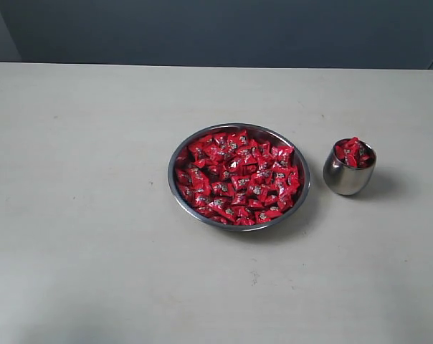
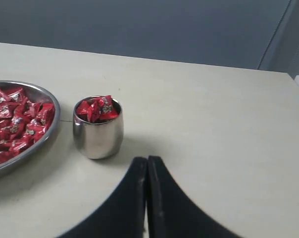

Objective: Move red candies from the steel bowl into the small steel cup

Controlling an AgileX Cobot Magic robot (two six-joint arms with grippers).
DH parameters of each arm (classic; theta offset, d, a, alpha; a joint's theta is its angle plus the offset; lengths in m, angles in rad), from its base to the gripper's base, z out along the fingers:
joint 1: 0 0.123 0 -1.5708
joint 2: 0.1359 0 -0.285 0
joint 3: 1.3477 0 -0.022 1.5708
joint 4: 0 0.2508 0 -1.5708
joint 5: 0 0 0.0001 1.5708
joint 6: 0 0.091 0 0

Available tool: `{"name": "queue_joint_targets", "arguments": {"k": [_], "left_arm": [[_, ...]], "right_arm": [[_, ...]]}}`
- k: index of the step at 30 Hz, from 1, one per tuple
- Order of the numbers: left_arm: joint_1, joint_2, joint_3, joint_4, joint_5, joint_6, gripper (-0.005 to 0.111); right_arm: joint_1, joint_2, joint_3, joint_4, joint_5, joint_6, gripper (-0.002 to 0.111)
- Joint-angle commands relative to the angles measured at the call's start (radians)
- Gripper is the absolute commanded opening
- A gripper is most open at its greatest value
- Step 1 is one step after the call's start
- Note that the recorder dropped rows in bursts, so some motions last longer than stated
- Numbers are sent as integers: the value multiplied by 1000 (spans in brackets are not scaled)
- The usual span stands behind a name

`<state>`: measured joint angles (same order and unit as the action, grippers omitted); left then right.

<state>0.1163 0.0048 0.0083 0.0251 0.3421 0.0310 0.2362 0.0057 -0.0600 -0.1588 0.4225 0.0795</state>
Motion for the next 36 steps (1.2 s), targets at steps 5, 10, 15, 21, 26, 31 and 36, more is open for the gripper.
{"name": "queue_joint_targets", "arguments": {"k": [5,10,15,21,26,31,36], "left_arm": [[-8,-5,-8,2,-5,-2,0],[-8,-5,-8,2,-5,-2,0],[-8,-5,-8,2,-5,-2,0],[-8,-5,-8,2,-5,-2,0],[-8,-5,-8,2,-5,-2,0],[-8,-5,-8,2,-5,-2,0],[-8,-5,-8,2,-5,-2,0]], "right_arm": [[-92,-6,4,167,-11,-25,0],[-166,-6,4,119,-19,-25,0],[-208,-6,60,87,-114,-20,0],[-215,-6,60,85,-101,-20,0],[-215,-6,60,93,-101,-20,0],[-215,-6,60,98,-97,-19,0],[-215,-6,60,107,-97,-16,0]]}}
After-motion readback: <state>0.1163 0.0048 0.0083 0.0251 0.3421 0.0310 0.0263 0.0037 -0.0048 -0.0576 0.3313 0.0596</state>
